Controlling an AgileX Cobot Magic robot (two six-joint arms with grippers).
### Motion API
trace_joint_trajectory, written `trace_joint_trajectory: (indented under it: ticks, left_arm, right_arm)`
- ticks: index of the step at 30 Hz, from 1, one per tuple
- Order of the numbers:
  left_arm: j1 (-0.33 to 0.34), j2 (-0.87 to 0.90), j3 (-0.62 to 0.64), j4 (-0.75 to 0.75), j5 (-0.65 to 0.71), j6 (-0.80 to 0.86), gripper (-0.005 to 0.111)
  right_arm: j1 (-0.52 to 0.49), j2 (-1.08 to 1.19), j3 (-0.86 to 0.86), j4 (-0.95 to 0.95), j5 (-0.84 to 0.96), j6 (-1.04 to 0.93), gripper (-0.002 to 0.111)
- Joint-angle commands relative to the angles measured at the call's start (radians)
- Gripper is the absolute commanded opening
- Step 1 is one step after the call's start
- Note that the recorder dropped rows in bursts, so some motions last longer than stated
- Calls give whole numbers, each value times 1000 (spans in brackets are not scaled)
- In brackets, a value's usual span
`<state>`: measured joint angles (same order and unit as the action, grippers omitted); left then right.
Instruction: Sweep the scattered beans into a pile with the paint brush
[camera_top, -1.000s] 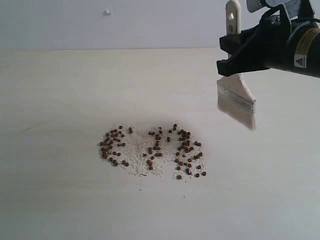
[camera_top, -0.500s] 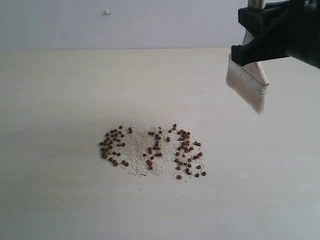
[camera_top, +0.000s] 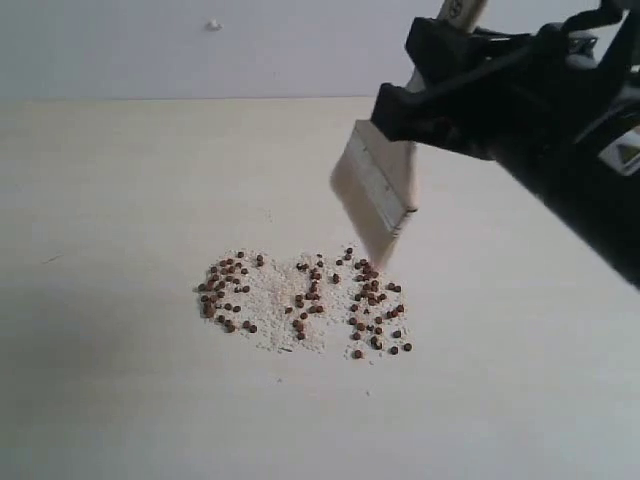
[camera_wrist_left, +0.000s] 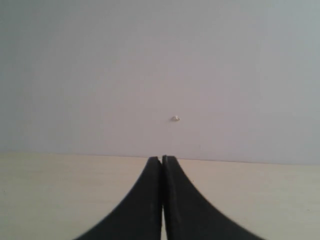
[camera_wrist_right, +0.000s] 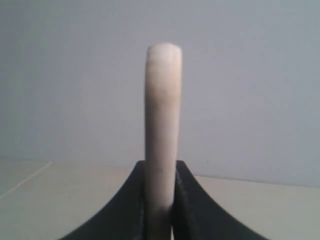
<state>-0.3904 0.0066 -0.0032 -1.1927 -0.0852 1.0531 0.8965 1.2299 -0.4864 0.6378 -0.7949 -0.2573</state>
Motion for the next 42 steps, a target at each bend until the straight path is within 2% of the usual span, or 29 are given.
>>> trace_joint_trajectory:
  ticks: [1, 4, 8, 16, 20, 29, 42]
  left_arm:
    - [2, -7, 3, 4, -3, -8, 0]
    - [2, -7, 3, 4, 2, -8, 0]
    - [2, -7, 3, 4, 4, -8, 0]
    - [2, -7, 3, 4, 4, -8, 0]
    - [2, -7, 3, 4, 4, -8, 0]
    - [2, -7, 3, 4, 4, -8, 0]
    - [2, -7, 3, 4, 4, -8, 0]
  right_arm:
    - [179, 157, -44, 215, -267, -5, 0]
    - [280, 295, -150, 306, -350, 33, 0]
    - [351, 499, -326, 352, -426, 107, 0]
    - [360, 829, -628, 462, -426, 349, 0]
    - [352, 920, -718, 512, -426, 349, 0]
    - [317, 995, -813, 584, -426, 142, 0]
    - [247, 1023, -813, 633, -358, 130, 0]
